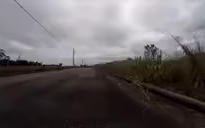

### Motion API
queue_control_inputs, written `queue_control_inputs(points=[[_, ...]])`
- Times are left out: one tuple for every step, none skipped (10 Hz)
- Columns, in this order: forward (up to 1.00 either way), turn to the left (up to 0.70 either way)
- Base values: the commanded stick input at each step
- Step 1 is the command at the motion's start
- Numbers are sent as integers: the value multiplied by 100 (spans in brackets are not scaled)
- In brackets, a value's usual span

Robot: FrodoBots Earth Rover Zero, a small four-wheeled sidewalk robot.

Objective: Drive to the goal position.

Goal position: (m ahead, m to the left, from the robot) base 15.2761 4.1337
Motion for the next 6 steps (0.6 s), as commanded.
queue_control_inputs(points=[[70, 0], [70, 0], [70, 0], [70, 0], [70, 0], [70, 0]])
